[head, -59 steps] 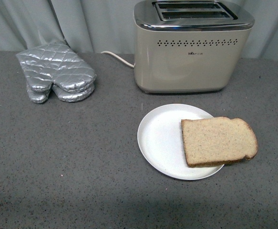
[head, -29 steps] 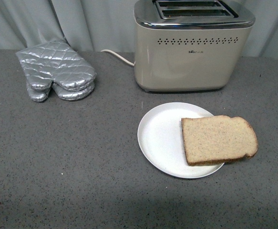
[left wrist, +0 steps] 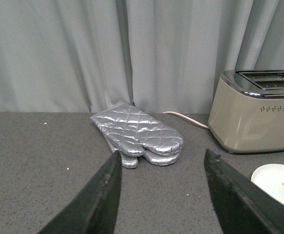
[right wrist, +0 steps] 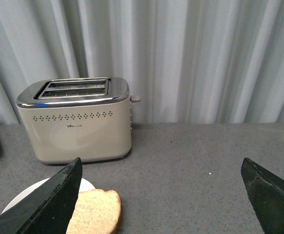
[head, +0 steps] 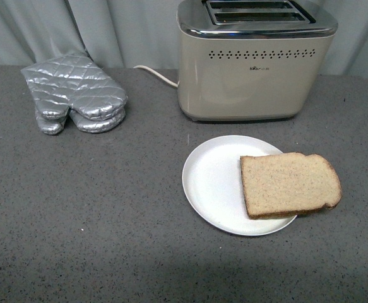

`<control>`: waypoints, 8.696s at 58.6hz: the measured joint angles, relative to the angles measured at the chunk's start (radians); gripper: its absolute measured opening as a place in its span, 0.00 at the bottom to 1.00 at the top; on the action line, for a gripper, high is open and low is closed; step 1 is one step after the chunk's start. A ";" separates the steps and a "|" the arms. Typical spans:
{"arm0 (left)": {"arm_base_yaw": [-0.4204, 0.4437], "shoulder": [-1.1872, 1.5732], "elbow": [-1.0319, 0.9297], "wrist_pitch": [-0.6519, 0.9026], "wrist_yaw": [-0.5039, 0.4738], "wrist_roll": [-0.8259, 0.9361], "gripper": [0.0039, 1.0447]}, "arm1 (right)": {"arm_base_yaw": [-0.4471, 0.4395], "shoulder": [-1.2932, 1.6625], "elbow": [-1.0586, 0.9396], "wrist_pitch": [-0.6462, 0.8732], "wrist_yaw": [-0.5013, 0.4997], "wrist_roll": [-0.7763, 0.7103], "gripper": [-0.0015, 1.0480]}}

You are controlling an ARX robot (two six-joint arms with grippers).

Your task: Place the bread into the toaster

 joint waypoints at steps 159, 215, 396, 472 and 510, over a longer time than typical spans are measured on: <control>0.000 -0.001 0.000 0.000 0.000 0.003 0.94 | 0.054 1.634 0.634 0.309 -0.484 0.697 0.01; 0.000 -0.001 0.000 0.000 0.000 0.003 0.94 | 0.380 1.591 1.297 -0.265 0.366 1.229 0.01; 0.000 -0.001 0.000 0.000 0.000 0.003 0.94 | 0.109 0.912 0.226 0.676 0.106 0.006 0.05; 0.000 -0.001 0.000 0.000 0.000 0.003 0.94 | 0.002 0.243 0.000 0.250 0.003 0.003 0.01; 0.000 -0.001 0.000 0.000 0.000 0.003 0.94 | 0.002 0.001 0.000 0.001 0.003 0.001 0.20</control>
